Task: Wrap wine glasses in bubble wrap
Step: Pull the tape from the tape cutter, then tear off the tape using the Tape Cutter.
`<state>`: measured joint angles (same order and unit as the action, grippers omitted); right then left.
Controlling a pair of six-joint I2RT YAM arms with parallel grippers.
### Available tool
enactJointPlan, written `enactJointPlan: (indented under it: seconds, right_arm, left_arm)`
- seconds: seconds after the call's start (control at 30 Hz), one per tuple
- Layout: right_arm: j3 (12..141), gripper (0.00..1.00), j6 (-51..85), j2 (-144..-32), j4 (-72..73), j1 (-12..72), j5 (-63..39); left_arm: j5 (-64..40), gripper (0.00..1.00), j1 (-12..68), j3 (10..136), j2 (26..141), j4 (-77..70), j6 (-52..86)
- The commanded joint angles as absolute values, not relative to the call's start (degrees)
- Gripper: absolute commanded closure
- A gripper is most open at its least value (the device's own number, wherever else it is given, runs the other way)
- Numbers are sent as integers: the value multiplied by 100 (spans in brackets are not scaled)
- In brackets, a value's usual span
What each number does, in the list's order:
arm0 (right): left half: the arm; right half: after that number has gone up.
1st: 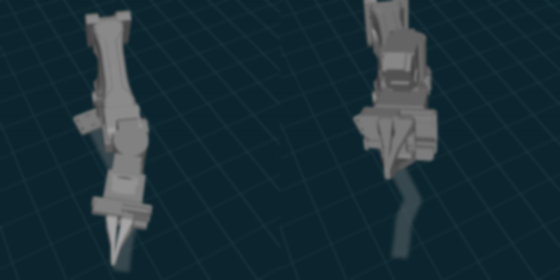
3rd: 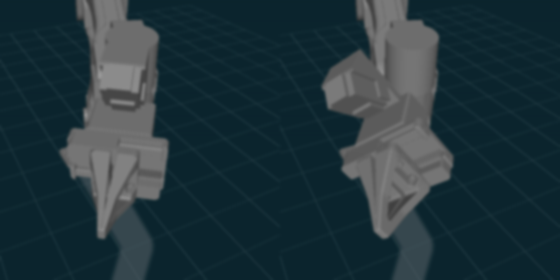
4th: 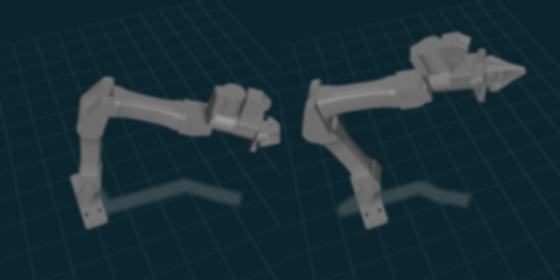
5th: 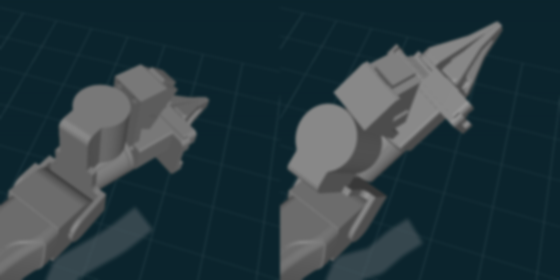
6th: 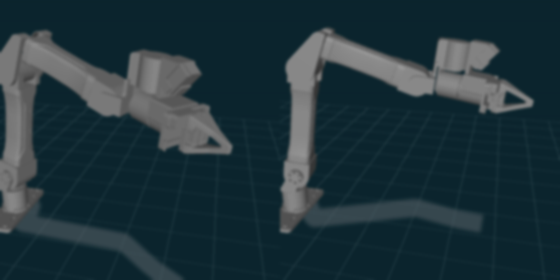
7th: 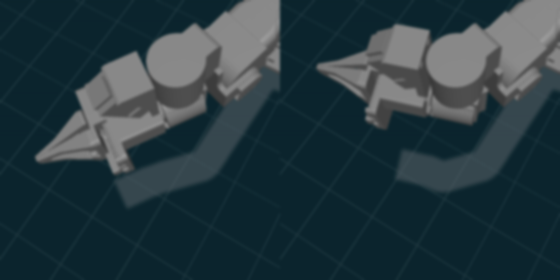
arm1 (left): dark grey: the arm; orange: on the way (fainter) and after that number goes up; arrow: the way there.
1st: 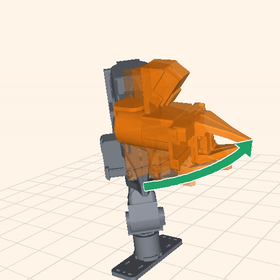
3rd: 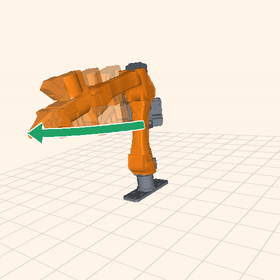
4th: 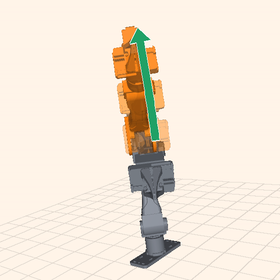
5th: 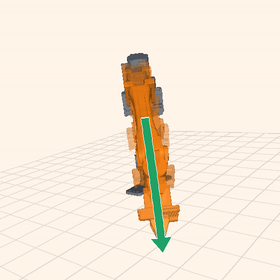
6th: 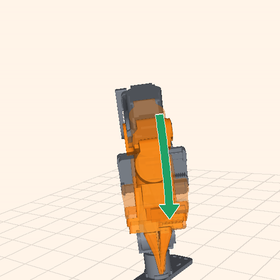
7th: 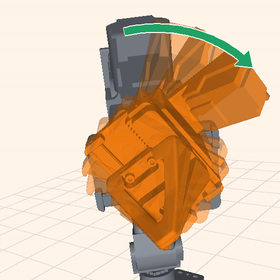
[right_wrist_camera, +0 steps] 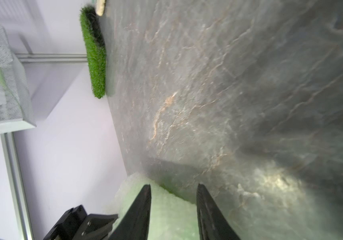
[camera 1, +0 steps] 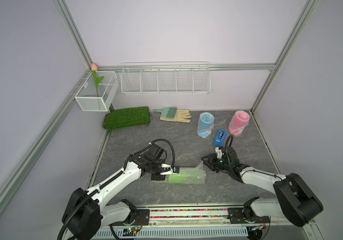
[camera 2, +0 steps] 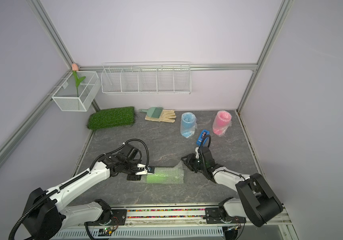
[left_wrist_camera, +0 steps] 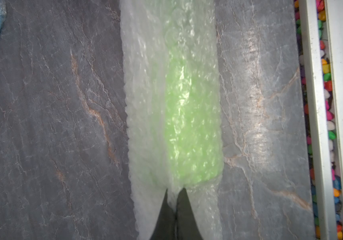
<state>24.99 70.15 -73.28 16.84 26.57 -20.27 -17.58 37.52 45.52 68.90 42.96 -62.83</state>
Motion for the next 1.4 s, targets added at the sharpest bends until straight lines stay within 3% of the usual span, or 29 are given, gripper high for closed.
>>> enactJointPlan:
  seconds: [0.0, 0.23, 0.4, 0.6, 0.97, 1.37]
  right_arm:
    - [2856, 54, 6823, -6669, 645, 2665, -1757]
    - [3553, 52, 6017, -6244, -490, 2080, -1802]
    - [3619, 52, 5399, -6725, 7, 1218, -2111]
    - [3611, 51, 5141, -7848, 1228, 578, -2205]
    - [3669, 48, 5613, -9931, 3932, 347, -2462]
    - [3518, 77, 6221, -10844, 5395, 298, -2488]
  left_arm:
    - [-1874, 96, 3755, 4639, 6943, 4359, -6442]
    - [-1865, 96, 3760, 4657, 6977, 4378, -6443]
    - [-1863, 96, 3762, 4645, 6944, 4379, -6451]
    - [-1881, 96, 3761, 4663, 7004, 4383, -6453]
    - [-1883, 96, 3762, 4649, 7049, 4401, -6469]
    - [-1888, 96, 3762, 4653, 7072, 4428, -6469]
